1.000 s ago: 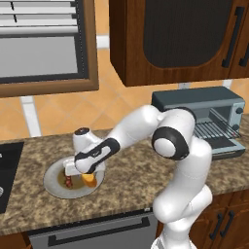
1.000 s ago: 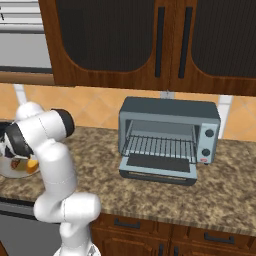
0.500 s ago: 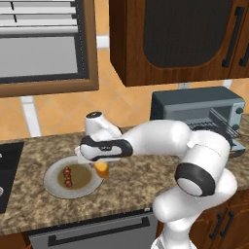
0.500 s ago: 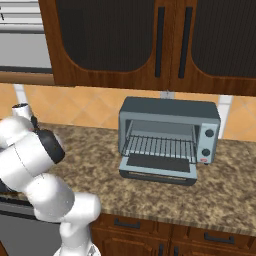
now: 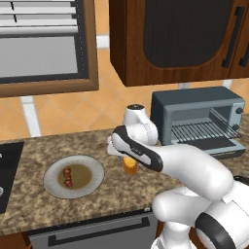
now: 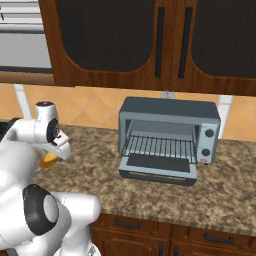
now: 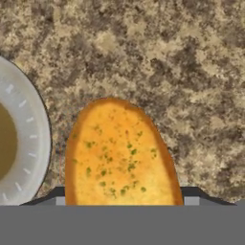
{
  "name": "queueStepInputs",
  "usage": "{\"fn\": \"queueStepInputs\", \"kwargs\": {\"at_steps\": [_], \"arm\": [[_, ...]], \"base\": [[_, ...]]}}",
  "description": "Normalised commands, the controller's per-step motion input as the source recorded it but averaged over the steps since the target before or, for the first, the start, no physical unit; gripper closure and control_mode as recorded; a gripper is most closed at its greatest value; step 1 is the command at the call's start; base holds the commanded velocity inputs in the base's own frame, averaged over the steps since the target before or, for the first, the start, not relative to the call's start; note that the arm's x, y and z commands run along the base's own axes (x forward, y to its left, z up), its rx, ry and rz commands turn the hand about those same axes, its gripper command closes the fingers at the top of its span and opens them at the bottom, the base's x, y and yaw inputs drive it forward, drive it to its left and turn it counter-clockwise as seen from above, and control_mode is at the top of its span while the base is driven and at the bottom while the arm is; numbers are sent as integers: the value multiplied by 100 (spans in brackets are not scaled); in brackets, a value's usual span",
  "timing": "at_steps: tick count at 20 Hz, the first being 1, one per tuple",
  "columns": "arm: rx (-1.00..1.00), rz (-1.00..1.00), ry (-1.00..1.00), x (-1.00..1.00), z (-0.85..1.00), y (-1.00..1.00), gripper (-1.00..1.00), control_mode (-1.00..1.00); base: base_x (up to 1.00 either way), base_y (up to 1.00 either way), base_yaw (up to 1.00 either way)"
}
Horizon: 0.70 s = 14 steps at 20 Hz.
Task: Pick up the kebab skewer and baguette bread, and place them inside the toaster oven. Close the toaster oven door and start by setting the timer.
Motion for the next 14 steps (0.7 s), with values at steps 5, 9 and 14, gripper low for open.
{"fn": "queueStepInputs", "kwargs": {"at_steps": [5, 9, 14], "arm": [[9, -37, 0, -3, 29, -100, 100, -100], [9, -48, 0, 2, 28, -100, 100, -100], [9, -37, 0, 15, 46, -100, 100, -100]], "base": [[0, 0, 0], [0, 0, 0], [0, 0, 0]]}}
